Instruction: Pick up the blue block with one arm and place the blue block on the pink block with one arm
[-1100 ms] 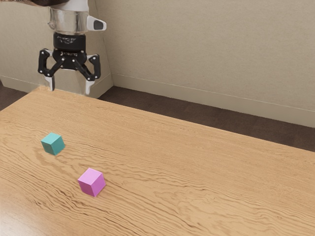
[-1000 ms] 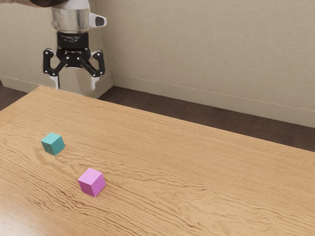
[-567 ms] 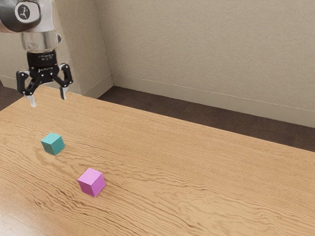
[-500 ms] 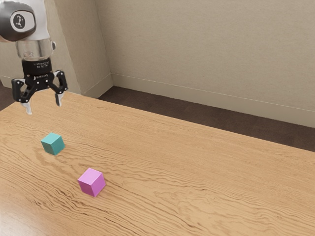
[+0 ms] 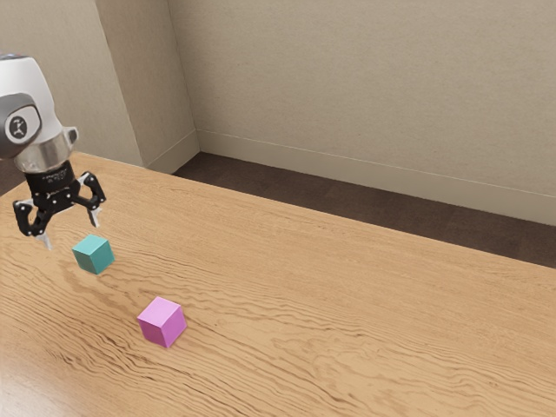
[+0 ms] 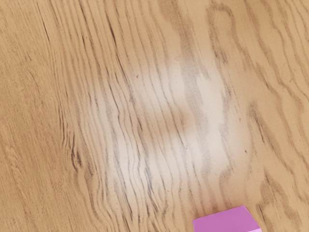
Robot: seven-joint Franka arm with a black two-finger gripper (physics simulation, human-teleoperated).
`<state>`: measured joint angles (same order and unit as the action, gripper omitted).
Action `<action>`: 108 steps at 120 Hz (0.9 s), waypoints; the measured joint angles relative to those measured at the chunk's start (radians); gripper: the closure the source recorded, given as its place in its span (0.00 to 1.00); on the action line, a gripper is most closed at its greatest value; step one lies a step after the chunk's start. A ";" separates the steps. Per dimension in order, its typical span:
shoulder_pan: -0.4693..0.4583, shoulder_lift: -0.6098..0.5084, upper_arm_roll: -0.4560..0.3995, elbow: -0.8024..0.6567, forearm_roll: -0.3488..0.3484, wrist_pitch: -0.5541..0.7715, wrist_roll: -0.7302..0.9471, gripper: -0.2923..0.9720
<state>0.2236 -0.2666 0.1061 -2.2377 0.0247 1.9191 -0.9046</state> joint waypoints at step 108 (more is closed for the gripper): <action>0.179 0.319 0.000 -0.014 -0.094 0.568 1.322 0.23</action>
<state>0.4022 0.0523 0.1059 -2.2515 -0.0697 2.4875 0.4177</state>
